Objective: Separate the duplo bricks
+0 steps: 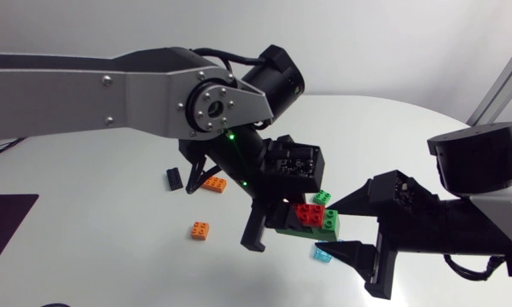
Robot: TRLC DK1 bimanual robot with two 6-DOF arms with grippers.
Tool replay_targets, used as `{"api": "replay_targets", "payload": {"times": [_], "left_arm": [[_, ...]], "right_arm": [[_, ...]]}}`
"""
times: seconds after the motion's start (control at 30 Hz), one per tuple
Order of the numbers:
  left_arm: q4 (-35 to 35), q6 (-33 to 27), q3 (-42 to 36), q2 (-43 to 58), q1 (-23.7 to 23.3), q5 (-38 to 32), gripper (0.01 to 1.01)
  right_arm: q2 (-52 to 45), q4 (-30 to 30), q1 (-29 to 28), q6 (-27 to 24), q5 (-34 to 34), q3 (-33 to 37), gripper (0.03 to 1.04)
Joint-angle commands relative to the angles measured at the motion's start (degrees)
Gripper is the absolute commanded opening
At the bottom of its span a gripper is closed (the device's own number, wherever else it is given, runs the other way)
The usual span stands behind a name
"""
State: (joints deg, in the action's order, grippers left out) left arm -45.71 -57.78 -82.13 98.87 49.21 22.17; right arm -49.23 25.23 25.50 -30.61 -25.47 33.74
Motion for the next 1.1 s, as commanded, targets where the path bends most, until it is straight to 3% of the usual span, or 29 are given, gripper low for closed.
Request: {"api": "replay_targets", "payload": {"times": [0.0,0.1,0.47,0.9,1.07], "left_arm": [[-0.3,-0.2,1.0,-2.0,0.4,0.7,0.213],[-0.3,-0.2,1.6,-2.6,0.4,0.7,0.213],[-0.3,0.0,2.1,-2.9,0.6,0.9,0.213],[-6.1,-0.5,-2.8,-1.7,0.0,5.5,0.213],[-6.2,-1.2,-3.0,-2.0,-2.1,5.2,0.213]], "right_arm": [[-0.2,-0.8,0.1,0.7,-0.4,-1.5,0.50],[-0.3,-0.9,0.4,0.6,-0.1,-1.4,0.33],[-0.9,-0.7,2.7,0.1,1.7,-1.5,0.30],[-2.4,0.0,3.7,-0.6,4.5,-1.5,0.30],[-2.1,0.3,2.9,-0.9,5.0,-1.7,0.30]]}}
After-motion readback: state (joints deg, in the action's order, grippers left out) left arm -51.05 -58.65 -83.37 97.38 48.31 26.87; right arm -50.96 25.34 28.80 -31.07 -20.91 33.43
